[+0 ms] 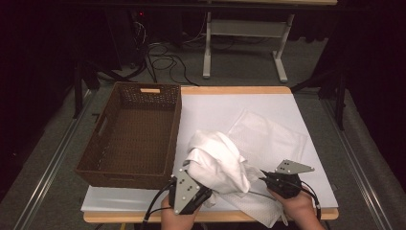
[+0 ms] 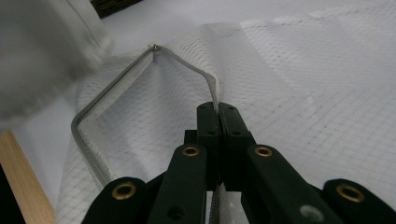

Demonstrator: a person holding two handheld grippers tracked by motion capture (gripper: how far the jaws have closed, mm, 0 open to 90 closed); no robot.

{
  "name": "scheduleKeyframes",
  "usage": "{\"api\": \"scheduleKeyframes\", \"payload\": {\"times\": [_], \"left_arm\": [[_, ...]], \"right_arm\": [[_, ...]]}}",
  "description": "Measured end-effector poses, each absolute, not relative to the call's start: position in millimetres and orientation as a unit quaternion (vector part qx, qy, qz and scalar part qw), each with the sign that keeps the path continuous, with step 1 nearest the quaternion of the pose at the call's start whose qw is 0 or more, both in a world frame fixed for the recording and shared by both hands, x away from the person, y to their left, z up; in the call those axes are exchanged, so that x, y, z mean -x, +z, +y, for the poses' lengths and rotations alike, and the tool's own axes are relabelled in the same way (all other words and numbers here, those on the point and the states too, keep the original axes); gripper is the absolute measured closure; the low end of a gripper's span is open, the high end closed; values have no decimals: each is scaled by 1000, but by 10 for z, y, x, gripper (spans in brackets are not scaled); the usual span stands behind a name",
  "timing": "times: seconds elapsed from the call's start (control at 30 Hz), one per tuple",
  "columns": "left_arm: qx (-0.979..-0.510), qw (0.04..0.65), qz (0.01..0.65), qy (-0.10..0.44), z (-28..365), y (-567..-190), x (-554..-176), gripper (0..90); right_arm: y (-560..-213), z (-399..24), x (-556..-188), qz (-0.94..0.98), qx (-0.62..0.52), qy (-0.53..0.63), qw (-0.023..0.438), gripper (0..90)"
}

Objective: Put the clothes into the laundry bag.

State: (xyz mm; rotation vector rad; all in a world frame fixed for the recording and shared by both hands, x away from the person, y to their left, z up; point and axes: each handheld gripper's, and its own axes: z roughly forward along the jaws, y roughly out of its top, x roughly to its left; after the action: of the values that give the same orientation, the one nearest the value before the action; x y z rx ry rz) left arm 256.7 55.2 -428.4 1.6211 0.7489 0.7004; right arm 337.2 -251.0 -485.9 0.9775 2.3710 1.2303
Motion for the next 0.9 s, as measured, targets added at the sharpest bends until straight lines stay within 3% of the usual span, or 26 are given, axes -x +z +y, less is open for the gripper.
{"api": "scheduleKeyframes", "payload": {"times": [0.33,0.53,0.7,0.9], "left_arm": [[-722,545,325,276,351,-4686,-2654,625],[-736,529,317,279,317,-4692,-2726,632],[-709,548,331,296,316,-4547,-2755,634],[-743,512,315,295,20,-4727,-2786,633]], "right_arm": [[-4852,-2610,-3359,810,-358,442,145,900],[-4818,-2597,-3332,806,-353,450,151,900],[-4820,-2598,-3333,804,-352,454,152,900],[-4752,-2680,-3327,785,-365,477,152,900]]}}
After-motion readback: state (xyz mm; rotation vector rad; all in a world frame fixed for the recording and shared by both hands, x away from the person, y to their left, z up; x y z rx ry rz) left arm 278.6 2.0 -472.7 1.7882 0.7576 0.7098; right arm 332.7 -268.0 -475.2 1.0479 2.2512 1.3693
